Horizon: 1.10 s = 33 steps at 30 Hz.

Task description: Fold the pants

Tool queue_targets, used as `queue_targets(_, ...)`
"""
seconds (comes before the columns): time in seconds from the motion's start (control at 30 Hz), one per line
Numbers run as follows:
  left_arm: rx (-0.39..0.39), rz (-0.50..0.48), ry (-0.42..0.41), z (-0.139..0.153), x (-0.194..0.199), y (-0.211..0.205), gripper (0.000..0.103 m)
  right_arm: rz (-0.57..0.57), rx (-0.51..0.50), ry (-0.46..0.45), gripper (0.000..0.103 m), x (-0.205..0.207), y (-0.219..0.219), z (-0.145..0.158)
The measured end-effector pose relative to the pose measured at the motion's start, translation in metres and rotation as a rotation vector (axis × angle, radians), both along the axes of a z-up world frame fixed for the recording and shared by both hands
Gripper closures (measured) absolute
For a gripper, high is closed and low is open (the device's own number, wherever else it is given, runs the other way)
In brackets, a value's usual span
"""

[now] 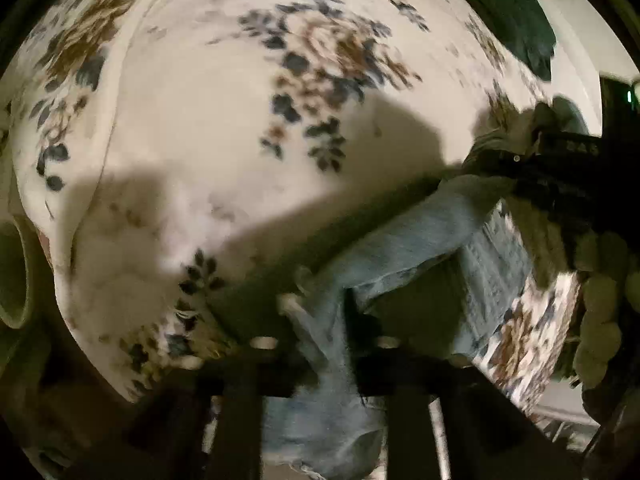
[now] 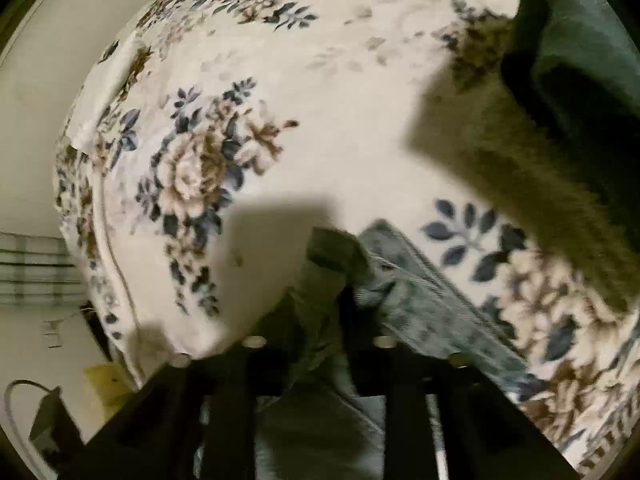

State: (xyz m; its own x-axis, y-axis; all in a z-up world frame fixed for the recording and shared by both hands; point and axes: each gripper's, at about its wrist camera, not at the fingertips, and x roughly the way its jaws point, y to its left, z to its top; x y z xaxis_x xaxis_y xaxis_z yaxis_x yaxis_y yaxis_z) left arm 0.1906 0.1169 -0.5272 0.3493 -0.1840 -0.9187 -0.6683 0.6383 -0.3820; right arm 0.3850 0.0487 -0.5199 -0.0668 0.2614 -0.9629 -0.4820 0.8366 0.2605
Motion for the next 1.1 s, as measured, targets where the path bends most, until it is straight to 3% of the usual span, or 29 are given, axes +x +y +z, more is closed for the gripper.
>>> queue_targets(0.03, 0.000, 0.012, -0.007, 0.002, -0.004, 0.001, 0.054, 0.002, 0.017, 0.020, 0.034, 0.001, 0.000, 0.001)
queue_targets(0.1, 0.027, 0.029, -0.006, 0.007, -0.011, 0.002, 0.027, -0.002, 0.042, 0.026, 0.026, 0.001, -0.003, 0.005)
queue_targets(0.13, 0.033, 0.046, -0.007, 0.011, -0.016, 0.002, 0.025, -0.003, 0.052, 0.032, 0.026, 0.000, -0.008, 0.010)
queue_targets(0.2, 0.033, 0.094, -0.010, 0.019, -0.028, 0.001, 0.025, 0.002, 0.058, 0.031, 0.024, -0.003, -0.016, 0.016)
queue_targets(0.23, 0.034, 0.114, -0.010, 0.022, -0.032, 0.002, 0.025, -0.001, 0.052, 0.026, 0.017, -0.004, -0.024, 0.019)
queue_targets(0.33, 0.041, 0.200, -0.009, 0.034, -0.050, -0.004, 0.025, -0.010, 0.038, 0.019, 0.016, -0.007, -0.050, 0.024)
queue_targets(0.43, -0.012, 0.306, -0.007, 0.036, -0.072, -0.020, 0.025, -0.041, 0.027, 0.045, 0.016, -0.008, -0.088, 0.021)
queue_targets(0.63, -0.261, 0.473, -0.017, 0.000, -0.094, -0.086, 0.025, -0.093, 0.014, 0.108, 0.016, 0.000, -0.142, -0.017)
queue_targets(0.8, -0.494, 0.659, -0.061, -0.054, -0.096, -0.128, 0.025, -0.114, 0.103, 0.232, 0.017, 0.007, -0.160, -0.063)
queue_targets(0.97, -0.603, 0.888, -0.165, -0.085, -0.098, -0.127, 0.025, -0.104, 0.224, 0.291, 0.028, 0.010, -0.159, -0.088)
queue_targets(1.1, -0.696, 1.012, -0.233, -0.084, -0.109, -0.129, 0.025, -0.098, 0.269, 0.328, 0.031, 0.013, -0.160, -0.094)
